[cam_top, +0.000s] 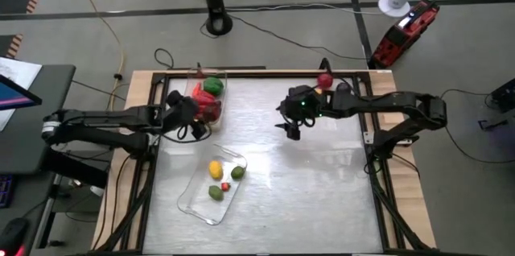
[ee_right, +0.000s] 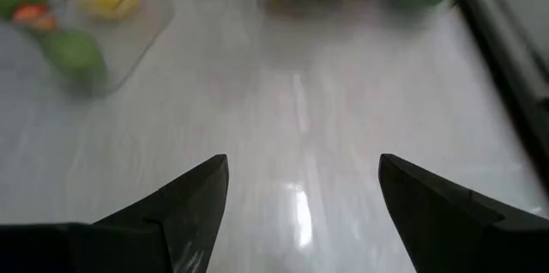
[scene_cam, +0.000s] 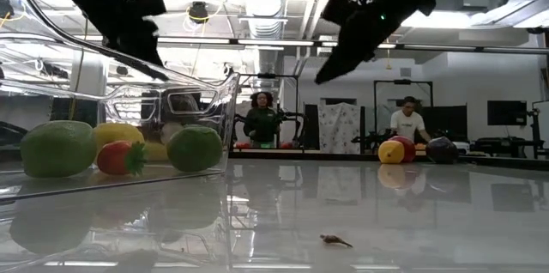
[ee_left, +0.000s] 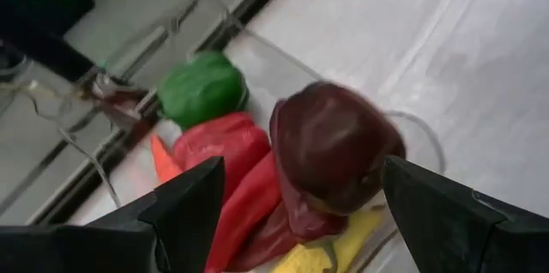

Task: Sort produce into baskets
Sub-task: Put the left apple into the bottom transparent bin

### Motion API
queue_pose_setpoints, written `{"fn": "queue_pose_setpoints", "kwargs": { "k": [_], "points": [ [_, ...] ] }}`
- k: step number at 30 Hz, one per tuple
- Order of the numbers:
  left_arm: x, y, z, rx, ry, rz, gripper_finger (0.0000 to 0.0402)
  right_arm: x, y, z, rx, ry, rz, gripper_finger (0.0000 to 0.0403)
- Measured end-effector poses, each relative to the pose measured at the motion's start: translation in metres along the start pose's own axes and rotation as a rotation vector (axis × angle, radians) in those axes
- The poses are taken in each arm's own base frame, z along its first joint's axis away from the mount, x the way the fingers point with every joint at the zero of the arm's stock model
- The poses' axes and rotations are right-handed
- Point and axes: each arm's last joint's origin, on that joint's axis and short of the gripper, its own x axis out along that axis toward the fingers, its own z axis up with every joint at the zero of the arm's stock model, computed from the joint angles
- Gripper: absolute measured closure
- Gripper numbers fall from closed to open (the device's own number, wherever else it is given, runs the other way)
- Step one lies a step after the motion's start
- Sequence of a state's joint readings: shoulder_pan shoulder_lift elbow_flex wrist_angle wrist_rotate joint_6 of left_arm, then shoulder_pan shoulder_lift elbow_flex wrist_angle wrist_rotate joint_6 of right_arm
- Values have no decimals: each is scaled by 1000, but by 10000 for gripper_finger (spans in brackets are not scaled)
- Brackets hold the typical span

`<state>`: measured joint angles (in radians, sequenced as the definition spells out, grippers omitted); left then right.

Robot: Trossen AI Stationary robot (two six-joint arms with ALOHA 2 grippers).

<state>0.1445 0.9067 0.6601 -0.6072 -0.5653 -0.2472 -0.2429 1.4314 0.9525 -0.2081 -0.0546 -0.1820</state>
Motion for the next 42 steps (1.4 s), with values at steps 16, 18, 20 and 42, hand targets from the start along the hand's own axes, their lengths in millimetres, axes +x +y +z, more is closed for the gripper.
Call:
{"fn": "queue_pose_setpoints", "kwargs": {
  "k": [16,18,20,42],
  "points": [
    [30,18,12,-192,46,-92,27,2,6,5,-24,-64,2,76],
    [31,19,12,-214,45,-103,8,2,8,5,-37,-66,6,76],
    [32,20,13,-238,45,-117,7,2,9,6,-49,-80,6,76],
    [76,6,7,-275,193,-103,3,5,16,5,-62,-135,17,76]
  ]
}}
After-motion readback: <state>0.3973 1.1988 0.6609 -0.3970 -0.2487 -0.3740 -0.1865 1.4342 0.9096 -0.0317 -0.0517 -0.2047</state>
